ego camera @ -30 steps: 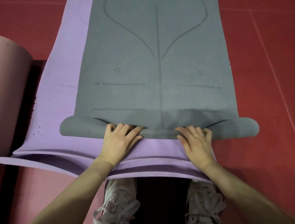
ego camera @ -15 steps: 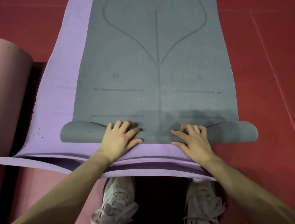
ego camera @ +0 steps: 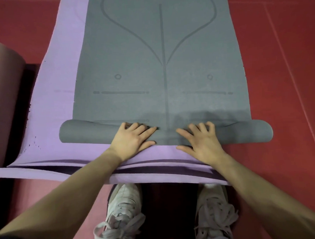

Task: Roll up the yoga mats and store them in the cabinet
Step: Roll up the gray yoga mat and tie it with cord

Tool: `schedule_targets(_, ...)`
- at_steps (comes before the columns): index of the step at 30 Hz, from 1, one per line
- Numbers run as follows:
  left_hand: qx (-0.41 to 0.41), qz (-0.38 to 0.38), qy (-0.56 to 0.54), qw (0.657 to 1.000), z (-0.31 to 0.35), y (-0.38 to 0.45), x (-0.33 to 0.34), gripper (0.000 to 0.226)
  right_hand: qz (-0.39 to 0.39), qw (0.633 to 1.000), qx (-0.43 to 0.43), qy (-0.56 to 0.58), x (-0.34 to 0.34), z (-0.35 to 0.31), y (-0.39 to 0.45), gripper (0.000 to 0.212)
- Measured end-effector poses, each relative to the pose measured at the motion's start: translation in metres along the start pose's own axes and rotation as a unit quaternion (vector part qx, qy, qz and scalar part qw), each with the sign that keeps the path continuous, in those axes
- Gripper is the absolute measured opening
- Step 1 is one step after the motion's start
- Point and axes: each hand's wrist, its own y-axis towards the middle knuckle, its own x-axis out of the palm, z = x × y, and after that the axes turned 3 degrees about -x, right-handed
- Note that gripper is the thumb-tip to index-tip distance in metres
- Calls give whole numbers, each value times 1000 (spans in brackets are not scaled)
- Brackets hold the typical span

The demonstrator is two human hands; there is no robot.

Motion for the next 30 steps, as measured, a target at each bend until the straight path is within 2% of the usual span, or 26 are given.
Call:
schedule_targets(6,0,45,34,998,7,6,-1,49,-21,999,30,28,3,1,4,47)
schedule_targets(8,30,46,31,998,10,7,0,50,-49,996,35,64,-1,8,13,48)
schedule_targets(11,14,42,30,999,13,8,3,48,-94,987,34,123,-5,15,26,53)
schedule_targets(16,28,-2,-18,999,-6,26,4,51,-53,998,10,24,0,6,17,54)
schedule_targets(19,26,-20,-40,999,-11,34,2,52,-29,1000,6,6,3,9,19,50)
schedule_targets(22,29,18,1,999,-8,36,0,48,-79,996,18,24,3,16,29,52)
schedule_targets(25,10,58,52,997,4,30,6,45,-143,985,34,91,-8,23,44,58)
schedule_targets(28,-12,58,56,997,11,28,12,52,-229,964,46,131,-14,31,54,51)
schedule_targets(30,-3,49,33,998,3,35,11,51,-217,969,45,112,-14,28,54,51)
